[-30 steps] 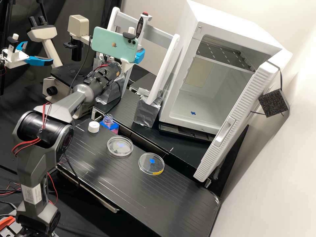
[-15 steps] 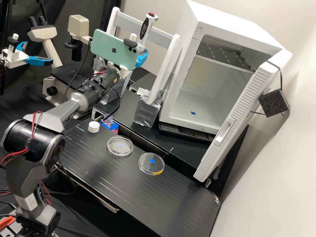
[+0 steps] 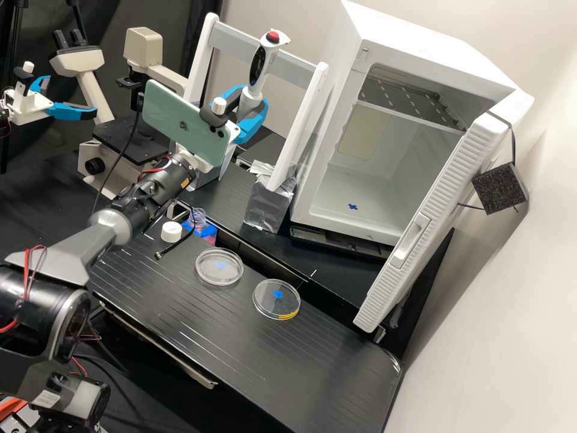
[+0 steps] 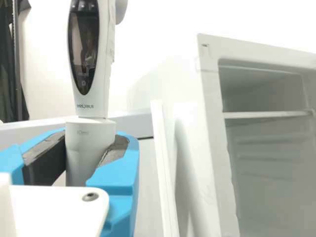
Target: Use the pipette
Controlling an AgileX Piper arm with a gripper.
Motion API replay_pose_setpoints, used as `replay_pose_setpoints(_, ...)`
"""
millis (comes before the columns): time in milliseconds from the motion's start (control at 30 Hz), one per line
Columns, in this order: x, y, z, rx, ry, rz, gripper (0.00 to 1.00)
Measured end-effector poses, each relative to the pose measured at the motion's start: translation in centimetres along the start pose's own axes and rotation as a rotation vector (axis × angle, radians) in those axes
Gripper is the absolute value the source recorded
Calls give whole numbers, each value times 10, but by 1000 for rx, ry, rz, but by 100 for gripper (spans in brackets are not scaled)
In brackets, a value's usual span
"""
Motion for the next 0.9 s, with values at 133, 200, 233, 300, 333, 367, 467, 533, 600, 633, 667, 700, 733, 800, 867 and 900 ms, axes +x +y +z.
replay_pose_setpoints(133,-11,-10,7,-7,-16,-21,0)
replay_pose_setpoints(200,-17,-16,10,-10,-23,-35,0)
replay_pose_setpoints(233,-21,-19,13,-16,-25,-45,0)
replay_pose_setpoints(300,-27,-24,17,-22,-31,-61,0)
replay_pose_setpoints(333,-30,-25,18,-24,-32,-66,0)
replay_pose_setpoints(367,-32,-26,19,-25,-32,-68,0)
replay_pose_setpoints(467,-39,-27,21,-24,-30,-71,0)
replay_pose_setpoints(533,-42,-28,21,-22,-22,-65,0)
replay_pose_setpoints(600,-44,-29,20,-17,-17,-59,0)
replay_pose_setpoints(633,-44,-29,18,-18,-12,-53,0)
replay_pose_setpoints(667,-45,-29,18,-20,-10,-49,0)
replay_pose_setpoints(700,-45,-30,16,-19,0,-43,0)
replay_pose_setpoints(733,-46,-31,15,-24,4,-41,0)
replay_pose_setpoints(800,-45,-33,15,-36,5,-35,0)
replay_pose_setpoints(867,-45,-36,15,-41,2,-33,0)
replay_pose_setpoints(900,-44,-37,16,-44,-3,-35,0)
